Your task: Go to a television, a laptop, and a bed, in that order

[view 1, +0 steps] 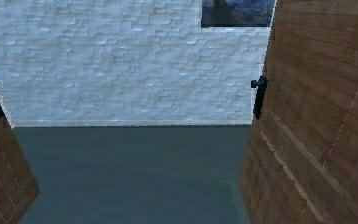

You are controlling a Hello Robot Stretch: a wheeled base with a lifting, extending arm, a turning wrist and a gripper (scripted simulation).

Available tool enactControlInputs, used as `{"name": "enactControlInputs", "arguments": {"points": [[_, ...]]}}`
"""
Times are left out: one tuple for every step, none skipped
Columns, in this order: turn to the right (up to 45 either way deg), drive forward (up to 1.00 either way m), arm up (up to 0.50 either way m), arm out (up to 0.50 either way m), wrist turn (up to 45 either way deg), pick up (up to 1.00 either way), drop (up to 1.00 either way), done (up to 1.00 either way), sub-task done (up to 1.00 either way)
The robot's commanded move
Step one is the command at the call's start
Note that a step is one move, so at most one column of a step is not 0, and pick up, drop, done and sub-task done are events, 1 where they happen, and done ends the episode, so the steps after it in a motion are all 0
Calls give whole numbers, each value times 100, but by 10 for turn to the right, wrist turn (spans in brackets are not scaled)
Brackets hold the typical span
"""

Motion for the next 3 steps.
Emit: {"name": "enactControlInputs", "arguments": {"points": [[0, 100, 0, 0, 0, 0, 0, 0, 0], [30, 0, 0, 0, 0, 0, 0, 0, 0], [0, 45, 0, 0, 0, 0, 0, 0, 0]]}}
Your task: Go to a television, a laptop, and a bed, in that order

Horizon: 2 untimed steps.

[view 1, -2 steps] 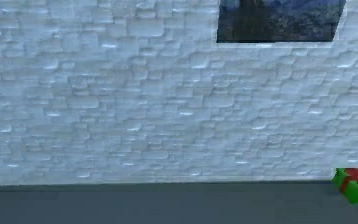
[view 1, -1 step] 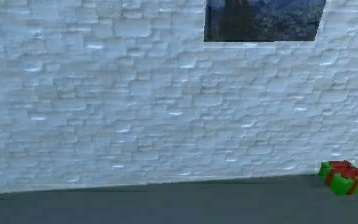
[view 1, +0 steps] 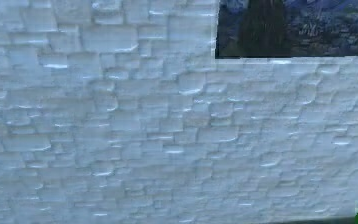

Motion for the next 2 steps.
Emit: {"name": "enactControlInputs", "arguments": {"points": [[450, 0, 0, 0, 0, 0, 0, 0, 0], [270, 0, 0, 0, 0, 0, 0, 0, 0]]}}
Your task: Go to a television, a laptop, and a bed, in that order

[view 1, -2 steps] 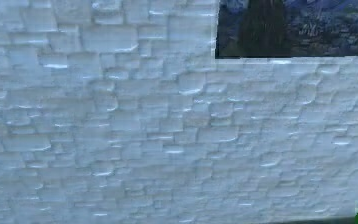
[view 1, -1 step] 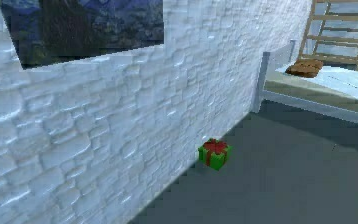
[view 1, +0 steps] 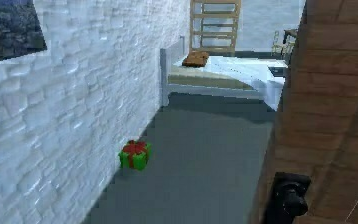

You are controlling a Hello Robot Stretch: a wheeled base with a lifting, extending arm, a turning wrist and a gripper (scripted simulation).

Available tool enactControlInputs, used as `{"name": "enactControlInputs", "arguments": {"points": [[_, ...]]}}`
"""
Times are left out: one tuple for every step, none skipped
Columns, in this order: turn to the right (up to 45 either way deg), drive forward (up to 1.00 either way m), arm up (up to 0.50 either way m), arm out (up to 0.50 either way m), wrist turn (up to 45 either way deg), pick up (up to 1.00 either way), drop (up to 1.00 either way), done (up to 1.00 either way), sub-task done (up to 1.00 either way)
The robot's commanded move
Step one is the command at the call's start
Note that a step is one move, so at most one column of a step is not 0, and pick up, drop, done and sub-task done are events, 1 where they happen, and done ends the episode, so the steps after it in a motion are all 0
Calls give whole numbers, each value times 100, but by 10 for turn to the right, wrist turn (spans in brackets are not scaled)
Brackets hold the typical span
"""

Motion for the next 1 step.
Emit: {"name": "enactControlInputs", "arguments": {"points": [[0, 100, 0, 0, 0, 0, 0, 0, 0]]}}
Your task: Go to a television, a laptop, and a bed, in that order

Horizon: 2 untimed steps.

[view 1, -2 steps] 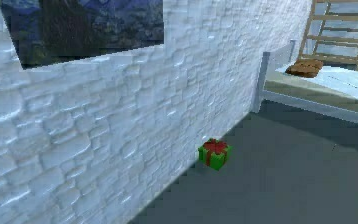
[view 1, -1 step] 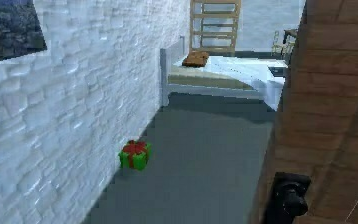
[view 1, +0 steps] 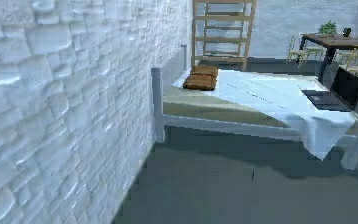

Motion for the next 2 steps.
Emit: {"name": "enactControlInputs", "arguments": {"points": [[420, 0, 0, 0, 0, 0, 0, 0, 0], [0, 100, 0, 0, 0, 0, 0, 0, 0]]}}
